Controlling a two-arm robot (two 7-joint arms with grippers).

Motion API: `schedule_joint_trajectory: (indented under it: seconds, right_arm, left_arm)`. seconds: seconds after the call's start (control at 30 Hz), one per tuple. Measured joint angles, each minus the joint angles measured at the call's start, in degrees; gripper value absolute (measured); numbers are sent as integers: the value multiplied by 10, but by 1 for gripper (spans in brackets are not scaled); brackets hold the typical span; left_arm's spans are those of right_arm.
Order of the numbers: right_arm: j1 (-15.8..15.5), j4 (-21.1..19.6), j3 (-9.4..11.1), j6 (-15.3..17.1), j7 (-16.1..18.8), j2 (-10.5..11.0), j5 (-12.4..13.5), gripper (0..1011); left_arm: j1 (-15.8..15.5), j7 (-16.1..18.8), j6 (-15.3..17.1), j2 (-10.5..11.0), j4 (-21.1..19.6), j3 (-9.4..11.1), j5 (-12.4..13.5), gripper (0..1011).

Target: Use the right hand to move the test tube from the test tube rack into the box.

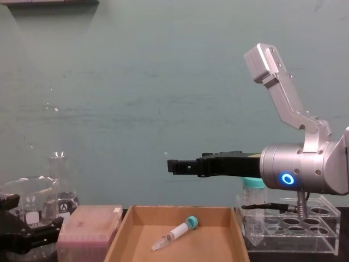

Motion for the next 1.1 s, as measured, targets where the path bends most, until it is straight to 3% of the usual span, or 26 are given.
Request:
schedule_joint_trajectory:
  seconds: [0.27, 0.57, 0.67, 0.8, 0.83, 1.0, 1.1]
  right_arm:
    - [-5, -8, 1, -7, -2, 2, -2, 1003]
    - [-43, -68, 36, -85, -52, 21, -37, 1003]
    - [-66, -89, 55, -135, -114, 28, -75, 1003]
    - [-85, -88, 71, -164, -179, 30, -117, 1003]
    - [-93, -83, 78, -165, -206, 30, -130, 1003]
    - [-115, -66, 105, -133, -263, 29, -145, 1003]
    - [-124, -56, 130, -84, -291, 21, -141, 1003]
  left_arm:
    - [0, 0, 0, 0, 0, 0, 0, 1000]
    - [0, 0, 0, 0, 0, 0, 0, 1000]
    - [0, 0, 0, 0, 0, 0, 0, 1000]
    - [0, 0, 0, 0, 0, 0, 0, 1000]
    - [0, 0, 0, 0, 0, 0, 0, 1000]
    - [0, 0, 0, 0, 0, 0, 0, 1000]
    - [0, 0, 0, 0, 0, 0, 0, 1000]
